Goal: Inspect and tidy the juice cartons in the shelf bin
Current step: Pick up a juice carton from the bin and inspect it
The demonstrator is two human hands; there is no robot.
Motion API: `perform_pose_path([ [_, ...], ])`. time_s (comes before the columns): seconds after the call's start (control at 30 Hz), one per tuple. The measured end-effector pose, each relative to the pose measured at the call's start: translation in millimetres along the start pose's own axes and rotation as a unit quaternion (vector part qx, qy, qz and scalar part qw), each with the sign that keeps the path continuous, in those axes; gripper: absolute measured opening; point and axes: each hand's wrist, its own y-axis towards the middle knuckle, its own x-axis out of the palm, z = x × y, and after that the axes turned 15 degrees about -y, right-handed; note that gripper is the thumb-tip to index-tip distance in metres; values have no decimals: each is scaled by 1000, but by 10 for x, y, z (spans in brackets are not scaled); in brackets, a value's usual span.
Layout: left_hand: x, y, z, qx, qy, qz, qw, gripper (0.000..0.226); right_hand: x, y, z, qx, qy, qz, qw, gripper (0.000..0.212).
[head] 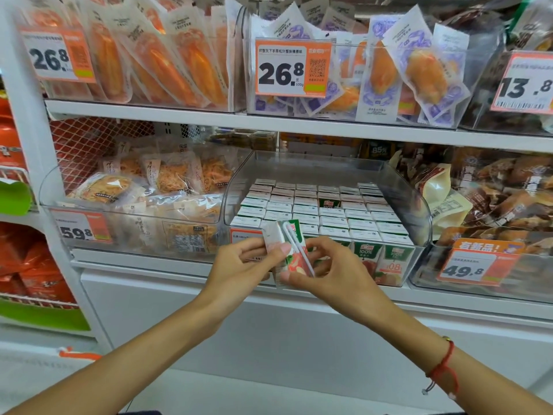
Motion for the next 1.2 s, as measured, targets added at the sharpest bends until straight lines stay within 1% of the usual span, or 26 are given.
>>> perform_pose_path([
  [0.07,-10,6,-7,3,-5,3,1000,26,9,1,6,-5,-9,-13,1000,57],
  [0.1,-27,10,-4,2,-6,-4,1000,24,1,10,13,-1,10,-31,999,56],
  [0.2,-85,19,14,-22,-14,-42,999,18,-72,39,38,18,89,-73,993,41],
  [0.27,-107,17,20,-32,-16,-67,997,20,-118,53,43,31,123,-93,988,29],
  [0.33,-95,-4,26,-36,-16,-91,995,24,-133,60,44,32,159,-122,979,28],
  [0.43,-80,-31,19,-40,-25,-99,994,24,-134,58,33,23,208,-150,966,27],
  [0.5,-77,-33,15,-42,-27,-95,994,26,-124,64,39,21,219,-137,966,27],
  [0.57,-81,-26,18,-36,-21,-78,996,28,-100,77,52,30,218,-105,970,29],
  [0.7,-89,-12,0,5,-9,-28,1000,26,-44,76,40,30,165,-35,985,25],
  [0.77,-61,-13,3,5,-4,-12,1000,25,-17,62,18,17,137,-2,990,32],
  [0.83,-35,-4,17,-13,-3,-12,1000,32,-1,51,-9,7,103,26,994,43],
  [0.9,-19,-2,61,-34,-18,-22,999,41,7,41,-32,-4,74,45,996,47],
  [0.93,-23,4,66,-37,-20,-28,999,41,12,37,-44,-11,67,51,996,48],
  [0.97,-15,-2,80,-37,-17,-31,999,36,20,29,-52,-20,63,56,996,49],
  [1.03,-17,-15,77,-18,-4,-23,1000,12,44,21,-60,-45,52,57,996,49],
  [1.13,-62,-27,66,1,3,-10,1000,27,49,24,-54,-72,55,11,996,49],
  [1.2,-86,-35,87,-22,-29,-22,999,26,11,40,-41,-90,88,-32,992,47],
])
